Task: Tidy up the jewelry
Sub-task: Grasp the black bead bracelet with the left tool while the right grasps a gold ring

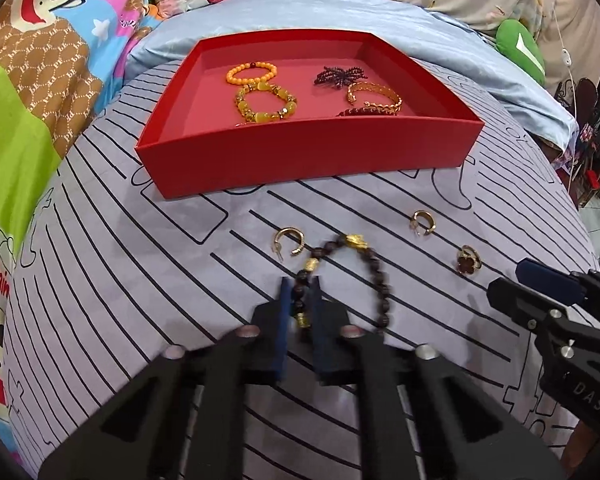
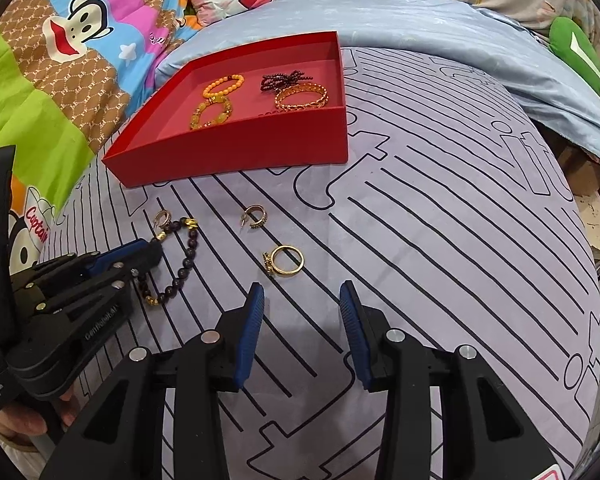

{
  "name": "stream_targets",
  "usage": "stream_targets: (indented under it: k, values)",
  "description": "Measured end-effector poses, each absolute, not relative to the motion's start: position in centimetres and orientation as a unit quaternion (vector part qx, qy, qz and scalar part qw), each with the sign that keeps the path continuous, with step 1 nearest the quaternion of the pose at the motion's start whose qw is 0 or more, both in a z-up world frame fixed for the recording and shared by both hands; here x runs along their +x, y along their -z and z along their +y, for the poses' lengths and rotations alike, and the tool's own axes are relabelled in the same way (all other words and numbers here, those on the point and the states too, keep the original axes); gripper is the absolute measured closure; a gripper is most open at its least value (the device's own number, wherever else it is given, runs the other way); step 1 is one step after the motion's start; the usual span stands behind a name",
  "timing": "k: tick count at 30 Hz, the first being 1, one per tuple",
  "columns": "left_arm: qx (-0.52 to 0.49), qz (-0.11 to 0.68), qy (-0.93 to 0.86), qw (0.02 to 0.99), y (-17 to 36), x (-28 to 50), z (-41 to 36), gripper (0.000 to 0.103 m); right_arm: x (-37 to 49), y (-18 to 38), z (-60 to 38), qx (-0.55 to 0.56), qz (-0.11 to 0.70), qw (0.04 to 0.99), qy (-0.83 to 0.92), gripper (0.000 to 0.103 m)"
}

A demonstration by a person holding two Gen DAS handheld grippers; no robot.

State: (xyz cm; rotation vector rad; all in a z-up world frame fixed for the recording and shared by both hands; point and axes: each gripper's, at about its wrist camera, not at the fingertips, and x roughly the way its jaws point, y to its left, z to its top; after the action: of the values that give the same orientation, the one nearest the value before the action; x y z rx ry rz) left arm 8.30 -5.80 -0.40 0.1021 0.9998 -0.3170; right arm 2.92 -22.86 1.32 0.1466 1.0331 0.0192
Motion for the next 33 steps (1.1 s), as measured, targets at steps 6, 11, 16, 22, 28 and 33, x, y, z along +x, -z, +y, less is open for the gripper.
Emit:
stream_targets:
  k: [6, 11, 16, 22, 28, 33]
  values:
    - [0.043, 0.486, 0.150, 0.860, 0.3, 8.1, -4.8, 0.096, 3.7, -1.0, -21.9, 0.064, 0.497, 0.865, -0.021, 0.067]
    - [0.043, 0.487, 0.149, 0.860, 0.3, 8.0, -4.5, 0.096, 4.4, -1.1, -20.9, 0.058, 0.494, 0.867, -0.029, 0.079]
    - [0.045, 0.485, 0.150, 0.860, 0.3, 7.9, -4.4, 0.095, 4.9, -0.8, -20.5, 0.053, 0.498, 0.865, -0.030, 0.092]
    - [0.043, 0.485, 0.151, 0.860, 0.3, 7.8, -4.3, 0.095, 4.9, -0.6, -20.5, 0.050, 0.498, 0.865, -0.028, 0.096]
    - [0.032, 0.489, 0.161, 0.857, 0.1, 7.7, -4.2, 0.096, 4.7, -1.2, -20.6, 0.049, 0.491, 0.869, -0.028, 0.099]
    - [0.020, 0.484, 0.171, 0.858, -1.1, 7.3, -3.9, 0.096, 4.4, -2.5, -20.8, 0.056, 0.480, 0.875, -0.029, 0.099]
